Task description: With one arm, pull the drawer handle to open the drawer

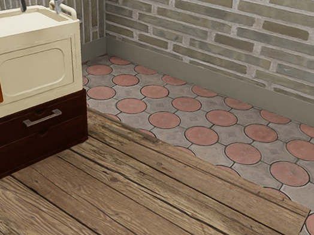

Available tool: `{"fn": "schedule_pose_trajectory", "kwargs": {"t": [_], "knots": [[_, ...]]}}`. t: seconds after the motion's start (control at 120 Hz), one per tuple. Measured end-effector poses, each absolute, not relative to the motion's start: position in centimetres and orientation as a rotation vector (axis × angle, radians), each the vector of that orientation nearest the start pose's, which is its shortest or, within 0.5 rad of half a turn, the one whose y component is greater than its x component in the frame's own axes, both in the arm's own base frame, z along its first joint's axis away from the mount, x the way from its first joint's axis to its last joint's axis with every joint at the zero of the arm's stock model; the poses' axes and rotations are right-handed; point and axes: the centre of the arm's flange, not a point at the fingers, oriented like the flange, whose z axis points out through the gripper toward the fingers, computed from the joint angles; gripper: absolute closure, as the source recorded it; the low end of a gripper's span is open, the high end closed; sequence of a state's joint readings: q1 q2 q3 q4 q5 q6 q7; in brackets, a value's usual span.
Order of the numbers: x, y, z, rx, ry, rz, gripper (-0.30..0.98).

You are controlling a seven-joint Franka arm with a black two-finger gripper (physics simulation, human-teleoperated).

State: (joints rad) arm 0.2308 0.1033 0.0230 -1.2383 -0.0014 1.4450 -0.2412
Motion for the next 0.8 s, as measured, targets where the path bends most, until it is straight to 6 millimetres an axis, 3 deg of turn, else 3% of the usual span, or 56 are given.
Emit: {"fn": "schedule_pose_trajectory", "kwargs": {"t": [0.158,0.192,0.208,0.267,0.3,0.342,0.4,0.567,0.8], "knots": [[55.1,14.0,71.0,-3.059,-0.688,-0.172,0.00],[54.8,13.9,72.2,-3.060,-0.674,-0.209,0.00],[54.4,13.8,73.5,-3.058,-0.667,-0.249,0.00],[50.2,12.4,81.5,-3.029,-0.631,-0.493,0.00],[48.8,11.6,83.6,-3.021,-0.608,-0.556,0.00],[48.1,10.9,84.7,-3.019,-0.581,-0.587,0.00],[47.9,10.1,85.1,-3.024,-0.544,-0.595,0.00],[50.1,8.0,83.6,-3.053,-0.439,-0.565,0.00],[51.3,4.2,82.9,-3.080,-0.293,-0.559,0.00]]}}
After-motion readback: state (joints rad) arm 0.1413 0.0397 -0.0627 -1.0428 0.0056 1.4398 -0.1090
